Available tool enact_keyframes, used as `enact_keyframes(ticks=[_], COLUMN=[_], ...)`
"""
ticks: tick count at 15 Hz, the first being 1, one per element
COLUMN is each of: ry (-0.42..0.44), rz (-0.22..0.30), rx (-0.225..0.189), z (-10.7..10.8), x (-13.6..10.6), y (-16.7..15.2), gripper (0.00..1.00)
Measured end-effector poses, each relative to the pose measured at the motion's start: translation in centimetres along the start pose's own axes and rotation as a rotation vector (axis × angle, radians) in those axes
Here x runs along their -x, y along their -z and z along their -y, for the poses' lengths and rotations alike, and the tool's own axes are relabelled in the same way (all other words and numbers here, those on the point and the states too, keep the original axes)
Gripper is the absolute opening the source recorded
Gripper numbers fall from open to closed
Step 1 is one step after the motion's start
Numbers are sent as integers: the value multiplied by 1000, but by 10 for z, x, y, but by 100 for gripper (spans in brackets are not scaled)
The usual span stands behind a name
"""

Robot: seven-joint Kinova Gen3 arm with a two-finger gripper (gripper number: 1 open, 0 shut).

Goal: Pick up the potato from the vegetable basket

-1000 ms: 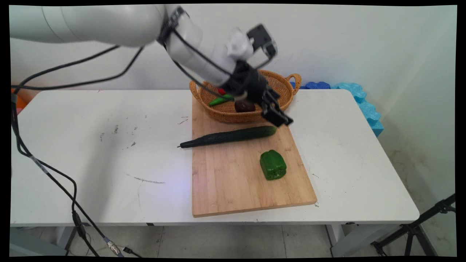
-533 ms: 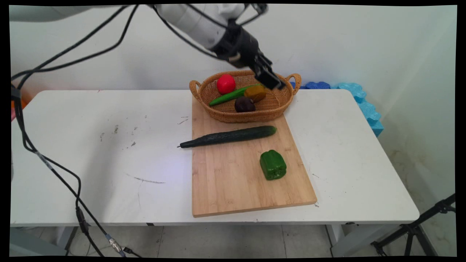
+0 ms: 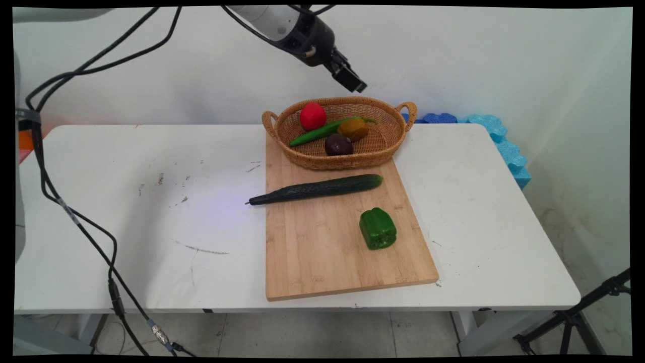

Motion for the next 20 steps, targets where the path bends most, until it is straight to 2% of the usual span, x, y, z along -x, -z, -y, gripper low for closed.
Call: enact_keyframes(ticks=[5,7,12,20], ry=[59,80,140,192], rz=[86,110,157,184], rx=[-106,-120,-94,-49], z=[46,55,58,56], x=[24,33,48,54], y=[-30,-45,-103,-187], gripper=[100,100,100,100])
